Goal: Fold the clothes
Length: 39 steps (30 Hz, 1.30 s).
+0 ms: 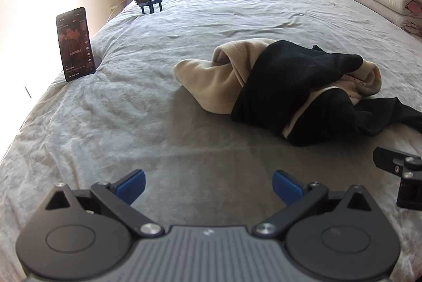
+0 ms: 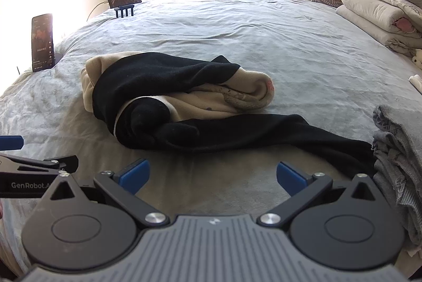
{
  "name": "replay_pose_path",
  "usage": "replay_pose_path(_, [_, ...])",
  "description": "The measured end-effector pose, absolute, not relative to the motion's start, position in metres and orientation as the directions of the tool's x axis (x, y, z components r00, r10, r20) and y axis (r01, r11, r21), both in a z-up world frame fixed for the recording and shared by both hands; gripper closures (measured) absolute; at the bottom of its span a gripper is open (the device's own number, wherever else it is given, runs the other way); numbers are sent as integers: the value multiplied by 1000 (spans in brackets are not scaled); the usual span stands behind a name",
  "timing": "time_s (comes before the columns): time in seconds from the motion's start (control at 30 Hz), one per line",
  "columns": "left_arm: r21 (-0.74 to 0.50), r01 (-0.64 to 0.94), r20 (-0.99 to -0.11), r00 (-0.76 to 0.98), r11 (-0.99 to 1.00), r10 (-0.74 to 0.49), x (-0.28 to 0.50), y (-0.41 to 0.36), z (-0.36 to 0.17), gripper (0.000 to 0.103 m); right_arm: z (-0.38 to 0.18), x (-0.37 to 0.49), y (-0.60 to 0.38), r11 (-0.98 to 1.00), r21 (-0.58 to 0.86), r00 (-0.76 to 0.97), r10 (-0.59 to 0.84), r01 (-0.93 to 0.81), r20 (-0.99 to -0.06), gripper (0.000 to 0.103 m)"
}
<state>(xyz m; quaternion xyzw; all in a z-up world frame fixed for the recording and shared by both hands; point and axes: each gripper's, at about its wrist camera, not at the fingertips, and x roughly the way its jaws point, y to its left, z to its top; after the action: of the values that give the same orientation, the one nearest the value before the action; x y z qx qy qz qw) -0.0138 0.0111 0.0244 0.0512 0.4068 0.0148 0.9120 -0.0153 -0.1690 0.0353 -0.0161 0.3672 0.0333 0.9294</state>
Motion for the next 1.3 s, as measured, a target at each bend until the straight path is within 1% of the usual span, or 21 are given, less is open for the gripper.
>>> replay_pose_path(0.87, [99, 12, -740, 669, 995, 65, -13, 10, 26, 0, 35, -14, -168, 997, 0, 726, 55, -76, -685, 0])
replay_pose_path(1.17, [86, -2, -736, 674, 996, 65, -5, 10, 34, 0, 49, -6, -171, 996, 46, 727, 84, -72, -681, 0])
replay_pose_path(1.3, [87, -3, -748, 660, 996, 67, 6, 8, 35, 0, 55, 3, -174, 996, 64, 721, 89, -62, -687, 0])
